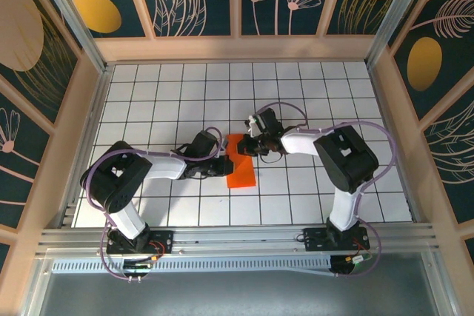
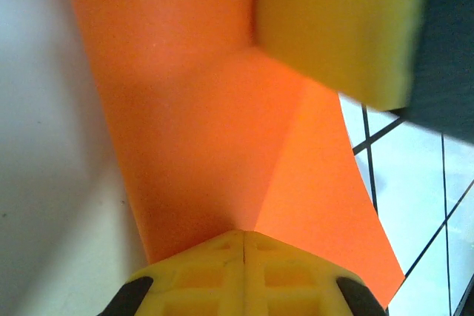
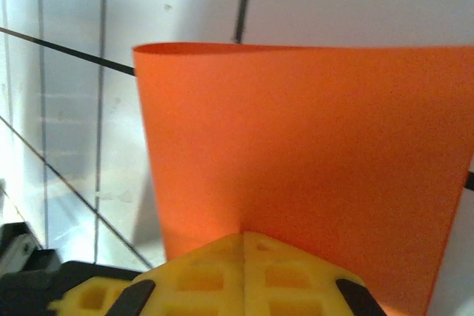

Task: Fold a paper plane with a square sheet of paper (fold left side to right side)
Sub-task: Hold the square sheet of paper at the center of the table.

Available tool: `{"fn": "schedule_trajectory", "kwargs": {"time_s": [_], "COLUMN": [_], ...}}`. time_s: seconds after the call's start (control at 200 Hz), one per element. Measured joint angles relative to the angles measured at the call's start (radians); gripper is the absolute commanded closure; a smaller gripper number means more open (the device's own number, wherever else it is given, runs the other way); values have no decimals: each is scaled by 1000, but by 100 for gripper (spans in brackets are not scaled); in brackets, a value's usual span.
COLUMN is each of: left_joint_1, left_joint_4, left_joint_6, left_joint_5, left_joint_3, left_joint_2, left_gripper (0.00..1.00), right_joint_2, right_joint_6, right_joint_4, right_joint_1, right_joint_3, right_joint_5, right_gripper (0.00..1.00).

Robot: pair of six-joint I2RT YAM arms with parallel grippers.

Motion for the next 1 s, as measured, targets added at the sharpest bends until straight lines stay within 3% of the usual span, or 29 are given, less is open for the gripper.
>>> {"fn": "schedule_trajectory", "kwargs": {"time_s": [0.335, 0.545, 1.001], "left_joint_1": [-2, -4, -3], "left_joint_4": [8, 6, 5], "left_joint_6": [0, 0, -46], "left_joint_5": [-1, -9, -8], "left_joint_3": [-3, -8, 1], "left_joint_2": [-1, -10, -47], "left_gripper": [100, 100, 100], "right_joint_2": [-267, -224, -163], "right_joint_6": [37, 89, 95], "right_joint_4": [-3, 8, 5], "right_joint_1": [22, 87, 90], "right_joint_3": [-169, -253, -253], "right_joint_5": [11, 11, 32], "right_gripper": [100, 100, 100]}}
